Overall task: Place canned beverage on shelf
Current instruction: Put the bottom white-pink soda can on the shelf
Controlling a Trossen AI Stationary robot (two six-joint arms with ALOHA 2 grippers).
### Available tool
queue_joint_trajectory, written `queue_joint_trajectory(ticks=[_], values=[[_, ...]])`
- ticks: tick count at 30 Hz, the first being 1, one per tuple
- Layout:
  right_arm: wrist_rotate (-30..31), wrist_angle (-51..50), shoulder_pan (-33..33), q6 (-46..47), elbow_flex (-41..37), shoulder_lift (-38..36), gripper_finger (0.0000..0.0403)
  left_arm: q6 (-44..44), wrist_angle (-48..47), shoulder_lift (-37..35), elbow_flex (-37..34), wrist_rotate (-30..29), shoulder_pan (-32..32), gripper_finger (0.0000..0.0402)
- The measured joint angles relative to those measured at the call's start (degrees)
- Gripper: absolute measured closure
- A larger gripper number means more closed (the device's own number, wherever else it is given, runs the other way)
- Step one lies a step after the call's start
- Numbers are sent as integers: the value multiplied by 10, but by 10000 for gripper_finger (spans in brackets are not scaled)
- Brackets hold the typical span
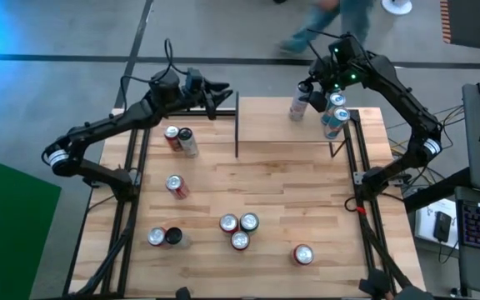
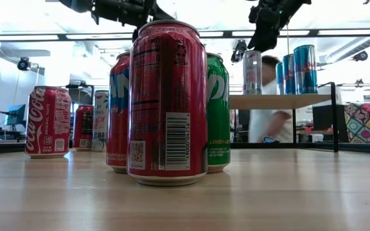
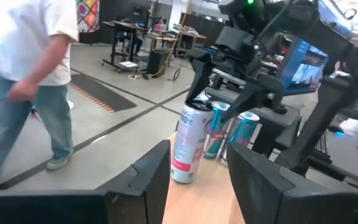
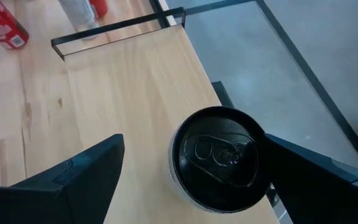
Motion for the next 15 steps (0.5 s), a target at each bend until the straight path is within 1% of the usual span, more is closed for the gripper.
queue_joint_trajectory(ticks=[15], values=[[-15, 8, 0, 2, 1, -34, 39, 0, 5, 3, 0, -7, 1, 257]])
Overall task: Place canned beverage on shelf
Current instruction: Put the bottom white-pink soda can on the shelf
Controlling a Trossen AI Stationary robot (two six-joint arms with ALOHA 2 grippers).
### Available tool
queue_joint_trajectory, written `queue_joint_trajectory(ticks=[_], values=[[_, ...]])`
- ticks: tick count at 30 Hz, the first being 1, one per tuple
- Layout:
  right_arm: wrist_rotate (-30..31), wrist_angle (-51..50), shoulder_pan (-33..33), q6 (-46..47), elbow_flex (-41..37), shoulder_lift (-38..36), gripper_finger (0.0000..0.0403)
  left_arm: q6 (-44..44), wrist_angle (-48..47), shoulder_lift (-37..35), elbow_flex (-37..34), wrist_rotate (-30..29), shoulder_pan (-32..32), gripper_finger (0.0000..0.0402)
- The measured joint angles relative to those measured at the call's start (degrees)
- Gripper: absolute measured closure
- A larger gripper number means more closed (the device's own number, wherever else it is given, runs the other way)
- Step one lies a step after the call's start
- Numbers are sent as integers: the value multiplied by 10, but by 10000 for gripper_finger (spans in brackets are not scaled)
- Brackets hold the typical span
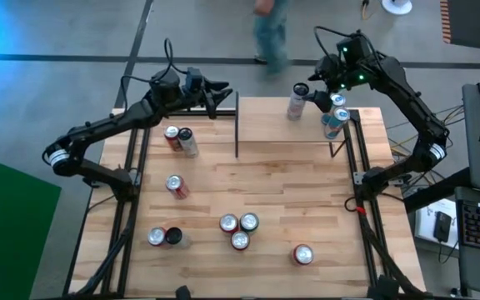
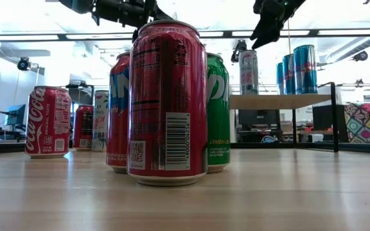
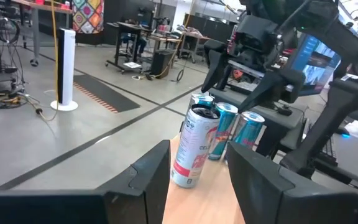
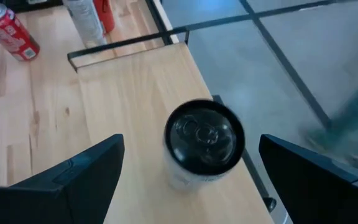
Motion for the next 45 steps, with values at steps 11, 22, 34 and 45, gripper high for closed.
queue_joint_trajectory(ticks=[11, 22, 34, 45], values=[[-2, 20, 0, 41, 0, 48, 39, -5, 7, 9, 0, -4, 0, 257], [-11, 20, 0, 56, 0, 74, 56, -5, 6, 10, 0, -11, 0, 257], [-11, 7, 0, 3, 0, 73, 159, -5, 4, 11, 0, -13, 0, 257], [9, -20, -25, -35, 1, 56, 153, -5, 4, 11, 0, -13, 0, 257]])
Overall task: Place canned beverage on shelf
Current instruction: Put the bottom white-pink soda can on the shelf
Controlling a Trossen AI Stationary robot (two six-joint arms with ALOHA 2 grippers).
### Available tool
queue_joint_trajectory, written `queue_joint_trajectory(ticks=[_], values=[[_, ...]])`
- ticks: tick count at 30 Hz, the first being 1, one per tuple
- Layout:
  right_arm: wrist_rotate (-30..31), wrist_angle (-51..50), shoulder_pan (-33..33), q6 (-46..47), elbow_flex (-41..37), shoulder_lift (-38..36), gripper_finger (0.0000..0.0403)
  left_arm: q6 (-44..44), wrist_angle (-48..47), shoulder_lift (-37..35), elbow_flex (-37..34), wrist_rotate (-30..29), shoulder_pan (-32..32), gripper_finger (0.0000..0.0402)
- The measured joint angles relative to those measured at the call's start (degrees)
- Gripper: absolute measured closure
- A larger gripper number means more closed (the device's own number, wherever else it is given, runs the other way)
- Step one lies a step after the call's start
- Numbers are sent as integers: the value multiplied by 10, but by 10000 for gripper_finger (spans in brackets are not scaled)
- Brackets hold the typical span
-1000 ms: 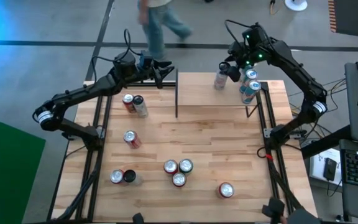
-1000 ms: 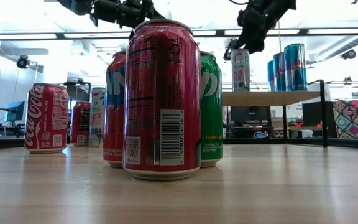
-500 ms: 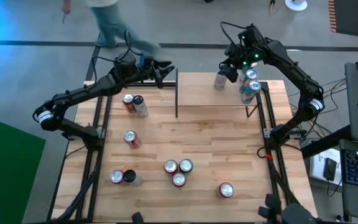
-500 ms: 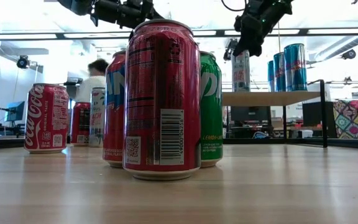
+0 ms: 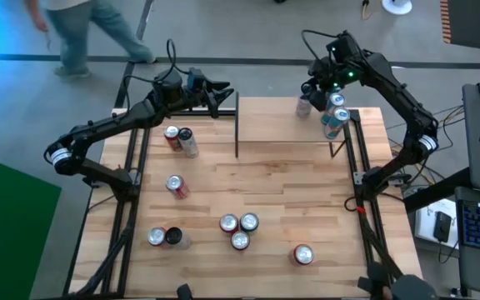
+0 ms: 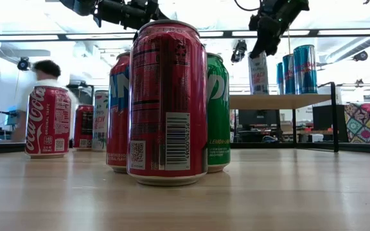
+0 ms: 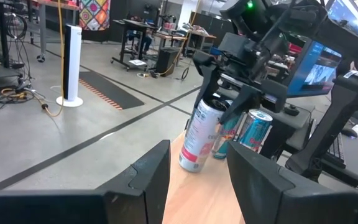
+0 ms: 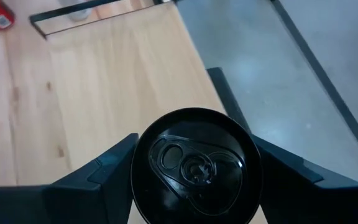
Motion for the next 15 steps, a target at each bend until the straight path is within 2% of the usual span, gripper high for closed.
queue_joint_trajectory(ticks=[9, 15], values=[[-11, 8, -33, -13, 0, 5, 150, -1, -3, 0, 0, 0, 0, 257], [-43, 11, -51, -15, 0, 15, 149, 0, -3, 0, 0, 0, 0, 258]])
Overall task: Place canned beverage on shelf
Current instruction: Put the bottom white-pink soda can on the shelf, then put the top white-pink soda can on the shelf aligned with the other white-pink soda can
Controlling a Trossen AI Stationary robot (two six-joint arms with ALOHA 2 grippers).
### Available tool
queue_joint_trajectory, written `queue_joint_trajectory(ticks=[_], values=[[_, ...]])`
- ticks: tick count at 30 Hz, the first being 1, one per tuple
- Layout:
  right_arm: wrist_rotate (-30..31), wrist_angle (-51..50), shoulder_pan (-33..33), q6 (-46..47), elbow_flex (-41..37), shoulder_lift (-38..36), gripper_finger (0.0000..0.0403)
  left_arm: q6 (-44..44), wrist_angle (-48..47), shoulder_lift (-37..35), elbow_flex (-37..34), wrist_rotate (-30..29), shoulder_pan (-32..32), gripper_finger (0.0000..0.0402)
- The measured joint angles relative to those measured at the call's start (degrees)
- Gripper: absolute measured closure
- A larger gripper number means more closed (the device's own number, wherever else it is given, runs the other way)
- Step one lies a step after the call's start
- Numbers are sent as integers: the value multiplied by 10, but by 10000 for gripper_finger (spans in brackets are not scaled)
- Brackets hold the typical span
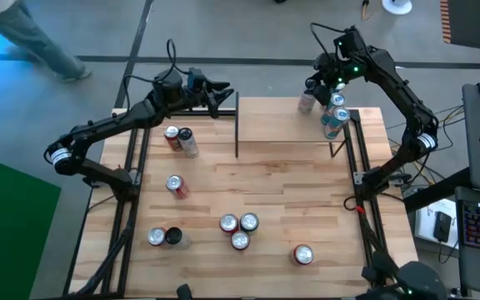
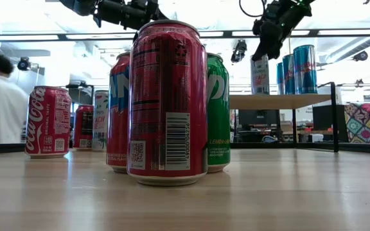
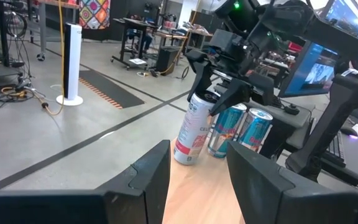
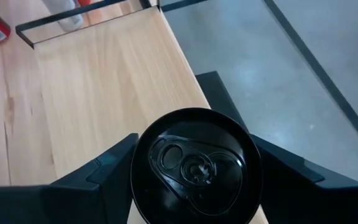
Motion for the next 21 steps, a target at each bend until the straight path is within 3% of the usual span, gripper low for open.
queue_joint_trajectory(ticks=[5, 12, 21], values=[[-35, 1, -10, 3, 0, 6, 132, 0, 0, 0, 0, -6, 0, 258], [-29, 6, -9, 4, 0, 0, 91, 4, 0, 0, 0, -10, 0, 258], [-12, 31, -9, 24, 0, -25, 84, 41, 0, -18, 0, -18, 0, 257]])
